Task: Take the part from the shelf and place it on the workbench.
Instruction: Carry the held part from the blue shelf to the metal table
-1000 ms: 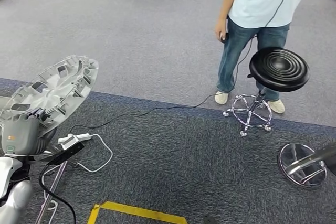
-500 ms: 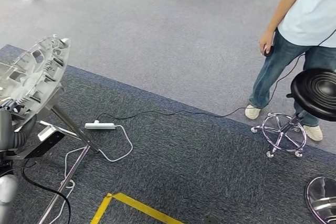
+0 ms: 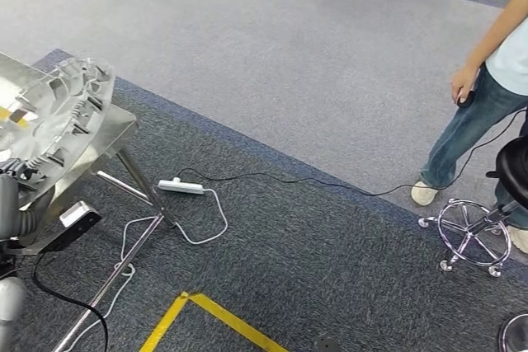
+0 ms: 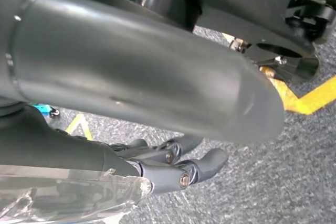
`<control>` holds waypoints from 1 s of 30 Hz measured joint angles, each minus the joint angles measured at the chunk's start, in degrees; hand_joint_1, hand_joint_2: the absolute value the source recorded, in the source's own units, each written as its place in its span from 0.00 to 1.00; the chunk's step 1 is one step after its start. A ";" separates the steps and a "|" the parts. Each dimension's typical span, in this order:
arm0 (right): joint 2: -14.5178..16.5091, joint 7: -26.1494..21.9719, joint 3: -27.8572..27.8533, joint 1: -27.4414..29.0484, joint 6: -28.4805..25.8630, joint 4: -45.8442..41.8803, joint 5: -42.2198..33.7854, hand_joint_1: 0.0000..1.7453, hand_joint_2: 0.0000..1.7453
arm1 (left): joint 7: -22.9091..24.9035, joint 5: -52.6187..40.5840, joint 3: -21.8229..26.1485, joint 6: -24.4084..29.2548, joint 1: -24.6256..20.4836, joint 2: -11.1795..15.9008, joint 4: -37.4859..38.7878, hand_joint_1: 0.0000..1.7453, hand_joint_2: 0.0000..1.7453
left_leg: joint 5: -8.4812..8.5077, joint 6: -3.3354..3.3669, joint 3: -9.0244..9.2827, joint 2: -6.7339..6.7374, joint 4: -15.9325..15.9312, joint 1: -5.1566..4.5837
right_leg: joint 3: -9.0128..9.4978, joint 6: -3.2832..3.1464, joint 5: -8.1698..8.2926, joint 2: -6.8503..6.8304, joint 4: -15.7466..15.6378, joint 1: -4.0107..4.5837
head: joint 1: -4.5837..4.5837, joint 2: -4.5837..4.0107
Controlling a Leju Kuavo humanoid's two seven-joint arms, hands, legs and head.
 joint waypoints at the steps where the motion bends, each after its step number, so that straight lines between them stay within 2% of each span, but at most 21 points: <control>1: 0.01 0.05 0.02 -0.02 0.15 0.00 -0.01 0.00 0.00 | -0.01 -0.44 -0.24 -0.10 0.03 -0.05 0.12 1.00 1.00 | -0.05 0.37 0.05 -0.10 -0.04 0.01 | -0.05 0.29 -0.20 0.18 0.15 -0.09 | 0.04 -0.01; 2: 0.02 0.10 0.05 -0.02 0.30 0.00 -0.03 0.00 0.00 | 0.00 -0.92 -0.53 -0.24 -0.04 -0.10 0.23 1.00 1.00 | -0.06 0.78 0.13 -0.21 -0.08 0.05 | -0.41 0.60 -0.78 0.66 0.96 -0.19 | 0.11 -0.01; 3: 0.03 0.17 0.09 -0.03 0.48 0.00 -0.06 0.00 0.00 | 0.09 -1.58 -0.91 -0.46 -0.27 -0.17 0.36 1.00 1.00 | -0.06 1.19 0.21 -0.30 -0.12 0.14 | -1.46 0.86 -1.93 1.32 3.05 -0.26 | 0.19 -0.01; 6: 0.03 0.43 0.26 0.09 0.82 0.00 -0.21 0.00 0.00 | 1.17 -4.22 -2.78 -1.75 -1.30 -0.43 1.05 1.00 1.00 | -0.26 1.91 0.33 -0.79 -0.13 0.10 | -7.42 1.13 -6.70 2.81 14.45 -0.29 | 0.44 -0.01; 7: 0.03 0.49 0.29 0.14 0.90 0.00 -0.26 0.00 0.00 | 1.63 -5.00 -3.50 -2.20 -1.52 -0.53 1.44 1.00 1.00 | -0.32 1.98 0.39 -1.05 -0.12 0.05 | -8.87 1.10 -7.13 2.90 16.80 -0.28 | 0.46 -0.01; 8: 0.03 0.52 0.31 0.17 0.96 0.00 -0.30 0.00 0.00 | 1.99 -5.55 -4.19 -2.54 -1.65 -0.63 1.88 1.00 1.00 | -0.37 1.99 0.50 -1.30 -0.11 0.01 | -9.35 1.03 -6.43 2.94 17.01 -0.28 | 0.49 -0.01; 9: 0.03 0.53 0.33 0.16 1.03 0.00 -0.31 0.00 0.00 | 2.18 -5.84 -4.76 -2.72 -1.71 -0.73 2.29 1.00 1.00 | -0.44 1.94 0.64 -1.53 -0.09 0.01 | -8.63 0.89 -4.65 2.95 14.83 -0.28 | 0.49 -0.01; 11: 0.04 0.53 0.36 0.10 1.06 0.00 -0.32 0.00 0.00 | 2.33 -6.09 -5.65 -2.86 -1.87 -0.88 2.98 1.00 1.00 | -0.69 1.61 0.91 -1.90 -0.02 -0.05 | -5.13 0.66 -0.32 3.24 6.77 -0.29 | 0.50 -0.01; 12: 0.04 0.51 0.37 0.06 1.08 0.00 -0.33 0.00 0.00 | 2.40 -6.17 -5.95 -2.88 -2.05 -0.94 3.26 1.00 1.00 | -0.79 1.38 0.90 -2.03 0.10 -0.13 | -3.52 0.55 0.99 3.47 3.39 -0.34 | 0.49 -0.01; 13: 0.06 0.45 0.37 0.05 1.10 0.00 -0.38 0.00 0.00 | 2.50 -6.25 -6.17 -2.88 -2.25 -0.98 3.50 1.00 1.00 | -0.84 1.26 0.80 -2.13 0.21 -0.24 | -2.56 0.59 1.66 3.70 1.32 -0.42 | 0.47 -0.01; 16: 0.10 0.18 0.42 0.13 1.00 0.00 -0.34 0.00 0.00 | 2.87 -6.40 -6.76 -2.86 -2.59 -1.03 4.17 1.00 1.00 | -0.51 1.71 0.57 -2.18 0.21 -0.38 | -2.27 0.73 1.91 4.03 0.38 -0.54 | 0.42 -0.01; 19: 0.10 0.14 0.73 0.17 0.72 0.00 0.24 0.00 0.00 | 3.03 -6.46 -7.53 -2.85 -2.67 -1.06 4.79 1.00 1.00 | -0.30 1.81 0.77 -2.03 -0.31 -0.30 | -2.38 0.41 1.87 4.26 0.39 -0.33 | 0.41 -0.01; 21: 0.10 0.14 0.89 0.17 0.70 0.00 0.36 0.00 0.00 | 3.03 -6.49 -7.87 -2.85 -2.74 -1.11 5.05 1.00 1.00 | -0.21 1.45 0.82 -1.98 -0.59 -0.21 | -2.44 0.08 1.85 4.28 0.41 -0.21 | 0.43 0.00; 25: 0.10 0.14 0.92 0.16 0.69 0.00 0.36 0.00 0.00 | 3.03 -6.49 -8.45 -2.85 -2.78 -1.15 5.39 1.00 1.00 | -0.11 0.18 0.80 -1.98 -0.83 -0.08 | -2.55 -0.32 1.86 4.25 0.48 -0.10 | 0.45 -0.01; 30: 0.10 0.14 0.93 0.16 0.69 0.00 0.36 0.00 0.00 | 3.15 -6.49 -8.75 -2.85 -2.79 -1.15 5.54 1.00 1.00 | -0.03 0.06 0.78 -1.99 -0.82 -0.14 | -2.48 -0.41 1.97 4.18 0.48 -0.16 | 0.48 0.00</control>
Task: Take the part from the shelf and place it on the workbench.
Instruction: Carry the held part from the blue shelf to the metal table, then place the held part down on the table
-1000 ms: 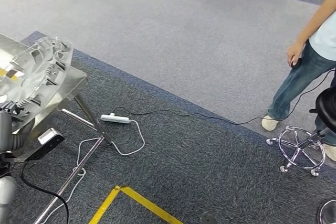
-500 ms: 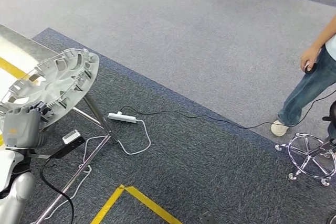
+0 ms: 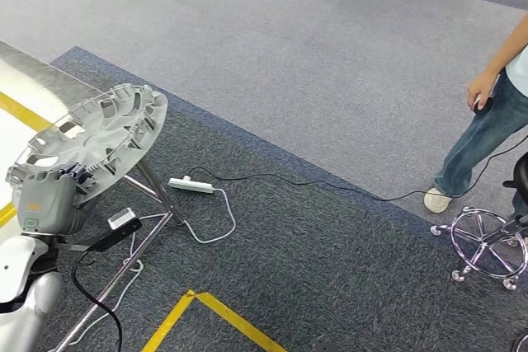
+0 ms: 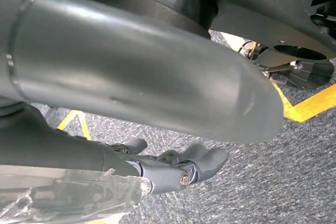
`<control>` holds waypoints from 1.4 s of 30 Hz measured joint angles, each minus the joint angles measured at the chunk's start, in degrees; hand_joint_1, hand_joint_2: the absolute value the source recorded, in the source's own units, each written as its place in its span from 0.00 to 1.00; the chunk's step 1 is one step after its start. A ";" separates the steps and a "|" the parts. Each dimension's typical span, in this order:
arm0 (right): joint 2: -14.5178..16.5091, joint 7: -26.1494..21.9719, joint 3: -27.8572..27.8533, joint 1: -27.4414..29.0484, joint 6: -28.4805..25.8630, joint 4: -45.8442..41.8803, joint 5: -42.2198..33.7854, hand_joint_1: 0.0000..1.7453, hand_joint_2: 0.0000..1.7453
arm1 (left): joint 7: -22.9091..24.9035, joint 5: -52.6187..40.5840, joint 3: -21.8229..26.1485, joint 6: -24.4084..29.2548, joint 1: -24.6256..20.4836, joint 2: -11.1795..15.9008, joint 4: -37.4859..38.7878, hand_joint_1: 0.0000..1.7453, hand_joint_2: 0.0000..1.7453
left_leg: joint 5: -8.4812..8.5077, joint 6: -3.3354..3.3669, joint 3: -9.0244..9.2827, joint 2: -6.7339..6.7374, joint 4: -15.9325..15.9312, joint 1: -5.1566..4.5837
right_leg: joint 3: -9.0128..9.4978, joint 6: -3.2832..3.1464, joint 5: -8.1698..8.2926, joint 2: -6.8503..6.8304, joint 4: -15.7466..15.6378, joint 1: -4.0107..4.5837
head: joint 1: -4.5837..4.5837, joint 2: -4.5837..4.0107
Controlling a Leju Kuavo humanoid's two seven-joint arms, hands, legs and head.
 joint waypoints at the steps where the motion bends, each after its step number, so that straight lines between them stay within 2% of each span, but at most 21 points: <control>1: 0.00 0.00 0.00 0.00 0.00 0.00 0.00 0.00 0.00 | 0.01 0.00 -0.03 0.00 0.00 0.00 0.01 1.00 1.00 | 0.01 0.01 0.00 0.00 0.01 -0.03 | 0.02 0.00 0.02 -0.01 0.00 -0.03 | 0.00 0.00; 10: 0.00 0.72 0.55 0.06 -1.26 0.00 0.83 0.00 0.00 | 0.63 -0.04 -0.09 0.02 -0.01 0.18 0.02 1.00 1.00 | -0.23 0.52 -0.15 0.00 0.55 -0.33 | 0.11 0.46 0.20 -0.02 -0.13 -0.38 | -0.02 0.00; 14: 0.00 0.49 0.83 0.14 -1.24 0.00 0.56 0.00 0.00 | 0.70 -0.05 -0.07 0.02 -0.04 0.46 0.01 1.00 1.00 | -0.35 1.16 -0.36 -0.04 0.78 -0.62 | 0.24 0.98 0.21 -0.17 -0.29 -0.63 | -0.04 0.00; 16: -0.01 0.36 0.85 0.13 -1.23 0.00 0.26 0.00 0.00 | 0.72 -0.04 -0.05 0.02 -0.08 0.60 -0.03 1.00 1.00 | -0.03 1.65 0.02 -0.21 0.15 -0.37 | 0.25 1.42 -0.04 -0.40 -0.25 -0.59 | 0.01 0.01; 18: -0.02 0.34 0.85 0.09 -1.23 0.00 0.07 0.00 0.00 | 0.75 -0.04 -0.05 0.01 -0.17 0.63 -0.08 1.00 1.00 | 0.31 2.04 0.55 -0.55 -0.50 0.08 | -1.04 1.83 -2.07 -0.52 2.86 -0.54 | 0.29 0.01; 20: -0.03 0.36 0.85 0.08 -1.23 0.00 0.02 0.00 0.00 | 0.81 -0.03 -0.05 -0.01 -0.21 0.61 -0.07 1.00 1.00 | 0.32 2.16 0.63 -1.05 -0.55 0.20 | -4.47 2.15 -5.73 -0.55 10.44 -0.64 | 0.57 0.00; 21: -0.03 0.37 0.85 0.13 -1.23 0.00 0.02 0.00 0.00 | 0.84 -0.01 -0.06 -0.02 -0.17 0.60 -0.01 1.00 1.00 | 0.30 2.14 0.63 -1.41 -0.53 0.25 | -6.17 2.28 -7.01 -0.57 13.93 -0.70 | 0.61 0.00; 22: -0.04 0.39 0.85 0.19 -1.23 0.00 0.02 0.00 0.00 | 0.84 0.00 -0.08 -0.03 -0.14 0.59 0.09 1.00 1.00 | 0.28 2.09 0.64 -1.87 -0.51 0.33 | -7.05 2.39 -7.25 -0.56 15.65 -0.72 | 0.62 0.00; 23: -0.04 0.41 0.85 0.24 -1.23 0.00 0.02 0.00 0.00 | 0.84 0.01 -0.10 -0.05 -0.10 0.58 0.21 1.00 1.00 | 0.24 1.95 0.66 -2.42 -0.46 0.45 | -6.77 2.47 -6.34 -0.51 14.98 -0.76 | 0.62 -0.01; 24: -0.05 0.43 0.85 0.26 -1.23 0.00 0.02 0.00 0.00 | 0.84 0.02 -0.12 -0.07 -0.09 0.57 0.32 1.00 1.00 | 0.17 1.72 0.69 -3.04 -0.37 0.63 | -5.32 2.56 -4.54 -0.27 12.05 -0.87 | 0.61 -0.01; 26: -0.04 0.44 0.86 0.25 -1.22 0.01 0.02 0.00 0.00 | 0.84 0.02 -0.15 -0.10 -0.17 0.58 0.42 1.00 1.00 | -0.08 0.93 0.51 -4.30 0.09 0.91 | -1.13 2.75 -1.57 2.03 4.12 -1.36 | 0.66 -0.01; 28: -0.05 0.46 0.86 0.26 -1.21 0.02 0.02 0.00 0.00 | 0.84 0.02 -0.15 -0.11 -0.27 0.60 0.44 1.00 1.00 | -0.05 0.02 -0.01 -5.51 0.46 1.04 | 1.02 2.33 -1.03 3.70 0.43 -1.61 | 0.68 0.00; 30: -0.09 0.52 0.86 0.24 -1.22 0.02 0.02 0.00 0.00 | 0.84 0.02 -0.14 -0.13 -0.20 0.70 0.49 1.00 1.00 | 0.32 -0.75 -0.38 -6.68 0.24 1.26 | 1.08 1.32 -1.16 2.71 0.57 -1.40 | 0.68 0.00; 31: -0.10 0.55 0.85 0.20 -1.23 0.02 0.02 0.00 0.00 | 0.84 0.02 -0.14 -0.13 -0.12 0.79 0.51 1.00 1.00 | 0.28 -1.02 -0.55 -6.20 0.28 1.29 | 1.10 0.81 -1.11 2.05 0.56 -1.34 | 0.68 -0.01; 33: -0.11 0.55 0.85 0.13 -1.23 0.01 0.02 0.00 0.00 | 0.84 0.02 -0.19 -0.14 -0.19 0.92 0.56 1.00 1.00 | -1.34 -1.34 -2.01 -3.17 2.97 1.07 | 1.20 -0.15 -1.01 0.61 0.34 -1.27 | 0.41 0.00; 34: -0.11 0.55 0.85 0.17 -1.23 0.00 0.02 0.00 0.00 | 0.84 0.02 -0.23 -0.15 -0.27 0.92 0.57 1.00 1.00 | -2.97 -1.39 -3.55 -1.19 6.10 0.92 | 1.22 -0.51 -1.04 -0.16 0.28 -1.14 | 0.27 0.00; 35: -0.12 0.55 0.85 0.26 -1.23 0.00 0.02 0.00 0.00 | 0.84 0.02 -0.27 -0.15 -0.38 0.91 0.58 1.00 1.00 | -4.77 -1.43 -5.46 -0.10 10.05 0.85 | 1.23 -0.76 -1.11 -0.96 0.27 -0.99 | 0.15 0.00; 37: -0.18 0.56 0.85 0.37 -1.23 0.00 0.01 0.00 0.00 | 0.84 0.02 -0.32 -0.16 -0.40 0.87 0.66 1.00 1.00 | -6.62 -1.41 -8.36 0.44 16.05 0.85 | 1.26 -0.99 -1.25 -2.55 0.27 -0.77 | 0.15 -0.01; 38: -0.21 0.59 0.85 0.34 -1.23 0.00 -0.02 0.00 0.00 | 0.84 0.02 -0.32 -0.17 -0.37 0.87 0.71 1.00 1.00 | -6.03 -1.35 -8.51 0.50 16.37 0.85 | 1.30 -1.04 -1.33 -3.32 0.28 -0.71 | 0.15 -0.01; 40: -0.23 0.66 0.85 0.26 -1.23 0.00 -0.09 0.00 0.00 | 0.84 0.02 -0.32 -0.17 -0.35 0.87 0.76 1.00 1.00 | -2.52 -1.12 -5.75 1.72 11.06 0.72 | 1.52 -0.91 -1.53 -4.74 0.30 -0.65 | 0.15 0.00; 42: -0.25 0.70 0.85 0.25 -1.23 0.00 -0.14 0.00 0.00 | 0.84 0.02 -0.33 -0.17 -0.57 0.84 0.75 1.00 1.00 | -0.07 -0.78 -2.20 5.17 4.15 0.14 | 1.79 -0.39 -1.91 -6.00 0.44 -0.26 | 0.06 0.00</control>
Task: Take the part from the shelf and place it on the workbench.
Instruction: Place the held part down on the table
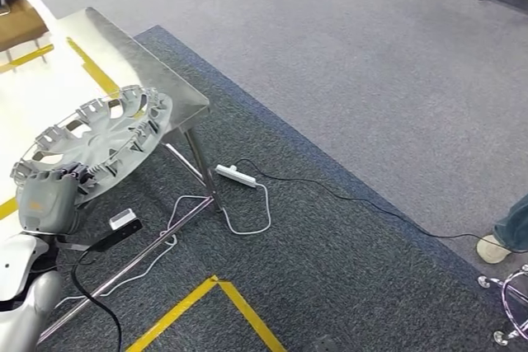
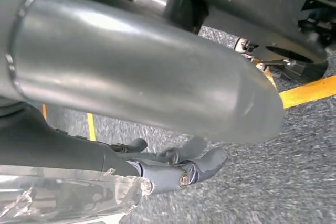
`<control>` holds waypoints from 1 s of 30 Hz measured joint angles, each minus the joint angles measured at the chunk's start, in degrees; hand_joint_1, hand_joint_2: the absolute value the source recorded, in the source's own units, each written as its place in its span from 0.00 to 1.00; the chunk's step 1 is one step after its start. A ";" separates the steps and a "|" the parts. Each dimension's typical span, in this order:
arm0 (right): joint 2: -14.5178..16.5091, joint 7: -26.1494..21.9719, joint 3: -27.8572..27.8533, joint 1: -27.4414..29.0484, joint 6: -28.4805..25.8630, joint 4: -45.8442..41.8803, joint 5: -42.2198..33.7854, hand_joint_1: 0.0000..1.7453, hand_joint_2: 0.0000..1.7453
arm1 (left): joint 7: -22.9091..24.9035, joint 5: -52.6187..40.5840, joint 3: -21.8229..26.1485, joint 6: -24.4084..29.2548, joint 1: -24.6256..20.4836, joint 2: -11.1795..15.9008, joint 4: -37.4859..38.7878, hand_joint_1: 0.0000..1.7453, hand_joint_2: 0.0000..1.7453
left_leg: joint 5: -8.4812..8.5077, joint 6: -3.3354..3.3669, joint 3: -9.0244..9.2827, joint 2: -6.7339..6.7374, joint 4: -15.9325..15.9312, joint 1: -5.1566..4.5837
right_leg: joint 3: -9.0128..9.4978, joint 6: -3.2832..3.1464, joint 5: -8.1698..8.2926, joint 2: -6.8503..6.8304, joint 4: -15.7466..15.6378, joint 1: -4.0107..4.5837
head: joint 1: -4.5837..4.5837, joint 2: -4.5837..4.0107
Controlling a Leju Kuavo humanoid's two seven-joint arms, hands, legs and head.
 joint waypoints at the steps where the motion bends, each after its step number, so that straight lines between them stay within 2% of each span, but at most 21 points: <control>1: -0.01 0.01 0.00 0.00 -0.01 0.00 -0.02 0.00 0.00 | 0.00 0.00 -0.03 0.01 -0.13 -0.04 -0.01 1.00 1.00 | 0.28 0.28 0.89 1.20 -1.90 -0.28 | 0.15 0.30 -0.18 -0.64 0.02 0.25 | 0.04 0.00; 2: -0.02 0.03 0.00 0.00 -0.01 0.00 -0.03 0.00 0.00 | 0.00 0.00 -0.05 0.01 -0.19 -0.08 -0.01 1.00 1.00 | 0.05 0.58 1.07 1.51 -2.60 -0.52 | 0.32 0.60 -0.37 -1.37 0.00 0.50 | 0.07 0.01; 4: -0.03 0.06 0.00 -0.06 -0.02 0.00 -0.04 0.00 0.00 | 0.00 0.00 -0.09 0.01 -0.06 -0.12 -0.01 1.00 1.00 | -0.02 1.32 0.91 -0.18 -2.75 -0.48 | 0.67 1.21 -0.80 -2.36 -0.06 0.48 | 0.19 0.01; 5: -0.04 0.07 0.00 -0.12 -0.03 0.00 -0.05 0.00 0.00 | 0.00 0.00 -0.09 -0.01 0.03 -0.12 -0.02 1.00 1.00 | 0.01 1.64 0.90 -1.02 -2.79 -0.35 | 0.57 1.57 -1.36 -1.51 0.48 0.33 | 0.23 0.01; 6: -0.04 0.07 0.00 -0.17 -0.03 0.00 -0.05 0.00 0.00 | 0.00 0.00 -0.09 -0.01 0.05 -0.13 -0.02 1.00 1.00 | 0.08 2.00 0.92 -1.81 -2.84 -0.21 | -0.12 1.87 -2.43 0.09 2.15 0.18 | 0.33 0.01; 8: -0.04 0.10 0.00 -0.08 -0.03 0.00 -0.06 0.00 0.00 | 0.00 0.00 -0.09 -0.03 0.02 -0.26 -0.03 1.00 1.00 | 0.12 2.59 0.91 -3.46 -2.87 -0.07 | -3.32 2.18 -5.83 3.67 8.97 0.01 | 0.61 0.01; 10: -0.09 0.15 0.00 0.14 -0.02 0.00 -0.07 0.00 0.00 | 0.00 0.00 -0.09 -0.04 0.09 -0.42 -0.03 1.00 1.00 | 0.09 2.86 0.90 -5.35 -2.85 -0.15 | -6.87 2.11 -8.07 4.71 15.58 0.06 | 0.75 0.00; 11: -0.12 0.16 0.00 0.18 -0.02 0.00 -0.08 0.00 0.00 | 0.00 0.00 -0.09 -0.06 0.18 -0.47 -0.03 1.00 1.00 | 0.08 2.87 0.93 -6.34 -2.84 -0.17 | -7.52 1.99 -7.57 4.83 16.21 0.09 | 0.79 0.01; 12: -0.14 0.17 0.00 0.16 -0.02 0.00 -0.08 0.00 0.00 | 0.00 0.00 -0.09 -0.07 0.24 -0.49 -0.03 1.00 1.00 | 0.08 2.86 0.97 -7.33 -2.83 -0.17 | -7.07 1.80 -5.93 5.04 14.49 0.11 | 0.79 0.01; 13: -0.15 0.17 0.00 0.11 -0.02 0.00 -0.08 0.00 0.00 | 0.00 0.00 -0.09 -0.08 0.27 -0.50 -0.03 1.00 1.00 | 0.08 2.81 1.04 -8.27 -2.82 -0.13 | -5.72 1.62 -3.62 5.62 10.99 0.07 | 0.80 0.01; 15: -0.15 0.17 0.00 0.03 -0.02 0.00 -0.14 0.00 0.00 | 0.00 -0.01 -0.09 -0.09 0.25 -0.53 -0.03 1.00 1.00 | 0.05 2.49 1.02 -9.90 -2.68 -0.07 | -2.46 1.29 -0.40 8.39 3.62 -0.28 | 0.75 0.00; 17: -0.16 0.19 -0.01 -0.03 -0.02 0.00 -0.26 0.00 0.00 | -0.02 -0.05 -0.08 -0.10 0.25 -0.49 -0.07 1.00 1.00 | 0.27 1.75 0.70 -11.26 -2.70 0.14 | -0.87 0.97 0.00 10.16 0.68 -0.42 | 0.71 0.01; 19: -0.17 0.21 -0.02 -0.10 -0.02 0.00 -0.35 0.00 0.00 | -0.08 -0.09 -0.06 -0.10 0.53 -0.33 -0.10 1.00 1.00 | 0.60 0.87 0.42 -12.32 -3.06 0.47 | -0.46 0.35 0.12 9.22 0.27 -0.30 | 0.73 0.02; 20: -0.18 0.21 -0.02 -0.14 -0.02 0.00 -0.38 0.00 0.00 | -0.11 -0.09 -0.05 -0.10 0.74 -0.23 -0.12 1.00 1.00 | 0.43 0.49 0.25 -11.57 -2.90 0.42 | -0.28 -0.05 0.27 8.58 -0.01 -0.31 | 0.67 0.02; 21: -0.17 0.19 -0.02 -0.17 -0.02 0.00 -0.38 0.00 0.00 | -0.14 -0.09 -0.05 -0.11 0.84 -0.15 -0.14 1.00 1.00 | -0.31 0.17 -0.32 -10.03 -1.85 0.27 | -0.10 -0.44 0.42 7.88 -0.33 -0.36 | 0.48 0.01; 23: -0.18 0.17 -0.01 -0.13 -0.02 0.00 -0.40 0.00 0.00 | -0.18 -0.09 -0.10 -0.12 0.82 -0.13 -0.18 1.00 1.00 | -3.41 -0.32 -3.09 -6.09 3.89 -0.02 | 0.11 -0.98 0.48 6.37 -0.69 -0.31 | 0.13 0.01; 25: -0.23 0.17 -0.02 0.00 -0.03 0.00 -0.46 0.00 0.00 | -0.23 -0.10 -0.14 -0.13 0.79 -0.19 -0.17 1.00 1.00 | -6.14 -0.61 -6.51 -4.74 10.94 0.07 | 0.15 -1.20 0.33 4.76 -0.69 -0.22 | 0.03 0.01; 26: -0.26 0.17 -0.02 0.02 -0.04 0.00 -0.50 0.00 0.00 | -0.26 -0.11 -0.14 -0.13 0.85 -0.20 -0.17 1.00 1.00 | -6.12 -0.66 -7.18 -4.62 12.33 0.10 | 0.19 -1.22 0.24 3.99 -0.69 -0.22 | 0.01 0.01; 27: -0.29 0.17 -0.02 0.00 -0.04 0.00 -0.52 0.00 0.00 | -0.28 -0.14 -0.14 -0.13 0.92 -0.20 -0.17 1.00 1.00 | -5.02 -0.66 -6.71 -4.48 11.48 0.12 | 0.29 -1.18 0.14 3.27 -0.68 -0.22 | 0.01 0.02; 28: -0.30 0.17 -0.02 -0.03 -0.03 0.00 -0.52 0.00 0.00 | -0.31 -0.15 -0.14 -0.12 0.97 -0.20 -0.17 1.00 1.00 | -3.15 -0.59 -5.13 -4.01 8.53 0.10 | 0.47 -1.05 0.00 2.60 -0.68 -0.22 | 0.01 0.02; 30: -0.30 0.16 -0.02 -0.04 -0.03 0.00 -0.52 0.00 0.00 | -0.33 -0.19 -0.15 -0.11 0.89 -0.20 -0.18 1.00 1.00 | 0.04 -0.28 -1.01 -1.47 0.84 -0.25 | 0.89 -0.57 -0.43 1.41 -0.56 0.05 | -0.06 0.02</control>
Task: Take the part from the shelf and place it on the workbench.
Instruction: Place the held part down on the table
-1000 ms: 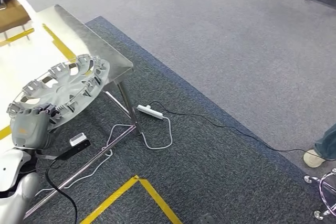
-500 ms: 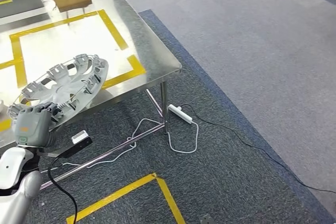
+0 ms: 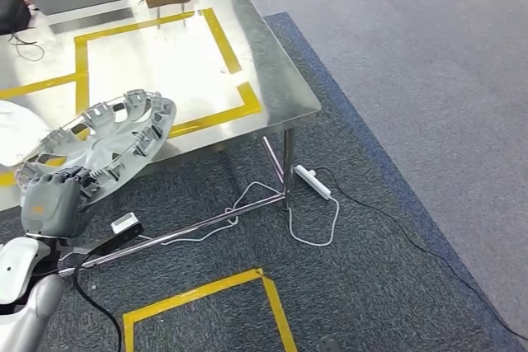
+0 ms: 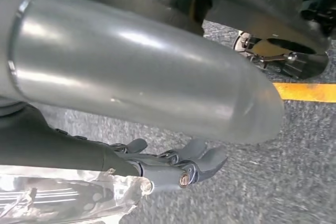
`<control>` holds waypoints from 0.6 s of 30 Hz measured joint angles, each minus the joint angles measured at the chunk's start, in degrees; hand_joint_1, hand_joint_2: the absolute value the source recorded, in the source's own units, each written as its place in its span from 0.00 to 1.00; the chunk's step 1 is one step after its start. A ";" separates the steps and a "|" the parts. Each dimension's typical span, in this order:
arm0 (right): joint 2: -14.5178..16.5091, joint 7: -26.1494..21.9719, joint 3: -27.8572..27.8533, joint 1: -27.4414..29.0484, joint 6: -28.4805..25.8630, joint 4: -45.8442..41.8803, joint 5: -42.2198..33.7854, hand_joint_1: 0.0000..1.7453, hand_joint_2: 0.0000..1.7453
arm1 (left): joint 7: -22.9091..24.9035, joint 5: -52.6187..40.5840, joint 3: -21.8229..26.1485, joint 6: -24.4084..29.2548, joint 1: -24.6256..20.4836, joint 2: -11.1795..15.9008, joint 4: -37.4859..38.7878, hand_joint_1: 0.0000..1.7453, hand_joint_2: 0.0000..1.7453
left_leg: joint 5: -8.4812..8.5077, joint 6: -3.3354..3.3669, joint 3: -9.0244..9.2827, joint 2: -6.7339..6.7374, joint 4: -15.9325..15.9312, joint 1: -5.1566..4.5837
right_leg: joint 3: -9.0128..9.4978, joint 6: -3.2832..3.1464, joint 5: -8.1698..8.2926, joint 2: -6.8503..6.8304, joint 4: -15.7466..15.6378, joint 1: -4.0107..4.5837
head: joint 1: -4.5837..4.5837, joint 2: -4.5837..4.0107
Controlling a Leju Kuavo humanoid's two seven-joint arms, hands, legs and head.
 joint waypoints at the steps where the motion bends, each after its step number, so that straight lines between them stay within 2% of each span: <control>1: 0.00 -0.01 0.00 0.00 -0.01 0.00 0.01 0.00 0.00 | -0.02 -0.02 -0.02 0.02 -0.09 -0.03 -0.02 1.00 1.00 | 0.62 0.32 1.35 1.08 -2.58 -0.22 | 0.17 0.29 -0.22 -0.55 0.04 0.24 | 0.01 0.00; 2: 0.00 -0.02 0.00 -0.01 -0.03 0.00 0.01 0.00 0.00 | -0.04 -0.04 -0.03 0.04 -0.13 -0.05 -0.04 1.00 1.00 | 0.61 0.66 1.95 1.66 -3.84 -0.41 | 0.32 0.55 -0.44 -1.11 0.04 0.48 | 0.02 -0.01; 4: -0.01 -0.19 0.00 -0.05 -0.06 0.00 -0.18 0.00 0.00 | -0.09 -0.08 -0.04 0.07 0.03 -0.07 -0.11 1.00 1.00 | 0.36 1.44 1.97 0.78 -4.14 -0.48 | 0.67 0.99 -0.76 -2.22 -0.12 0.66 | 0.14 -0.02; 5: -0.01 -0.39 0.00 -0.07 -0.07 0.00 -0.43 0.00 0.00 | -0.11 -0.10 -0.04 0.07 0.16 -0.06 -0.16 1.00 1.00 | 0.36 1.77 1.99 0.25 -4.22 -0.39 | 0.66 1.30 -1.14 -1.98 0.10 0.59 | 0.19 -0.02; 6: -0.01 -0.65 0.00 -0.11 -0.08 0.00 -0.74 0.00 0.00 | -0.12 -0.12 -0.03 0.07 0.24 -0.04 -0.21 1.00 1.00 | 0.40 2.15 2.01 -0.19 -4.29 -0.27 | 0.22 1.61 -1.96 -1.06 1.17 0.49 | 0.31 -0.02; 7: 0.00 -0.86 0.00 -0.13 -0.08 0.00 -1.06 0.00 0.00 | -0.13 -0.14 -0.04 0.08 0.26 -0.05 -0.26 1.00 1.00 | 0.44 2.50 2.04 -0.60 -4.36 -0.13 | -0.84 1.88 -3.33 0.24 3.45 0.38 | 0.43 -0.01; 8: 0.00 -0.99 -0.01 -0.12 -0.08 0.00 -1.26 0.00 0.00 | -0.13 -0.16 -0.05 0.08 0.25 -0.08 -0.29 1.00 1.00 | 0.41 2.75 2.04 -0.96 -4.36 -0.06 | -2.56 2.07 -5.12 1.78 6.99 0.28 | 0.60 -0.01; 9: 0.00 -1.04 -0.01 -0.07 -0.08 0.00 -1.38 0.00 0.00 | -0.14 -0.16 -0.07 0.08 0.24 -0.11 -0.30 1.00 1.00 | 0.38 2.93 2.03 -1.35 -4.34 -0.06 | -4.60 2.12 -6.90 2.72 11.12 0.24 | 0.70 -0.01; 10: -0.01 -1.04 -0.02 0.02 -0.08 0.00 -1.44 0.00 0.00 | -0.15 -0.16 -0.09 0.07 0.26 -0.14 -0.31 1.00 1.00 | 0.36 2.99 2.04 -1.77 -4.32 -0.07 | -6.50 2.13 -8.04 3.15 14.67 0.24 | 0.73 -0.01; 11: -0.02 -1.04 -0.03 0.10 -0.08 0.00 -1.47 0.00 0.00 | -0.17 -0.16 -0.10 0.07 0.31 -0.15 -0.31 1.00 1.00 | 0.34 3.01 2.07 -2.18 -4.30 -0.08 | -7.72 2.09 -8.09 3.33 16.51 0.24 | 0.74 -0.01; 12: -0.03 -1.04 -0.04 0.14 -0.08 0.00 -1.49 0.00 0.00 | -0.18 -0.16 -0.11 0.07 0.36 -0.15 -0.31 1.00 1.00 | 0.32 3.00 2.13 -2.55 -4.29 -0.08 | -7.91 2.00 -6.96 3.37 16.05 0.24 | 0.74 -0.02; 13: -0.04 -1.04 -0.05 0.14 -0.08 0.00 -1.50 0.00 0.00 | -0.19 -0.16 -0.12 0.07 0.40 -0.15 -0.31 1.00 1.00 | 0.28 2.94 2.22 -2.90 -4.27 -0.04 | -6.99 1.88 -4.84 3.38 13.32 0.22 | 0.74 -0.02; 14: -0.04 -1.04 -0.06 0.10 -0.08 0.00 -1.48 0.00 0.00 | -0.21 -0.16 -0.12 0.07 0.42 -0.15 -0.31 1.00 1.00 | 0.22 2.82 2.33 -3.18 -4.25 -0.01 | -5.33 1.78 -2.41 3.45 9.19 0.17 | 0.75 -0.01; 15: -0.04 -1.05 -0.07 0.04 -0.08 0.00 -1.46 0.00 0.00 | -0.22 -0.16 -0.11 0.07 0.40 -0.15 -0.31 1.00 1.00 | 0.16 2.61 2.34 -3.41 -4.15 -0.07 | -3.66 1.70 -0.71 3.65 5.30 0.13 | 0.74 -0.02; 16: -0.03 -1.06 -0.06 -0.03 -0.08 0.00 -1.45 0.00 0.00 | -0.23 -0.16 -0.11 0.07 0.36 -0.14 -0.32 1.00 1.00 | 0.16 2.35 2.28 -3.61 -4.05 -0.14 | -2.34 1.56 0.36 3.84 2.42 0.09 | 0.71 -0.01; 18: -0.02 -1.07 -0.07 -0.04 -0.10 0.00 -1.39 0.00 0.00 | -0.27 -0.20 -0.10 0.08 0.32 -0.08 -0.33 1.00 1.00 | 0.33 2.43 2.01 -3.81 -3.86 -0.35 | -1.49 1.48 0.73 4.16 0.53 -0.03 | 0.64 -0.01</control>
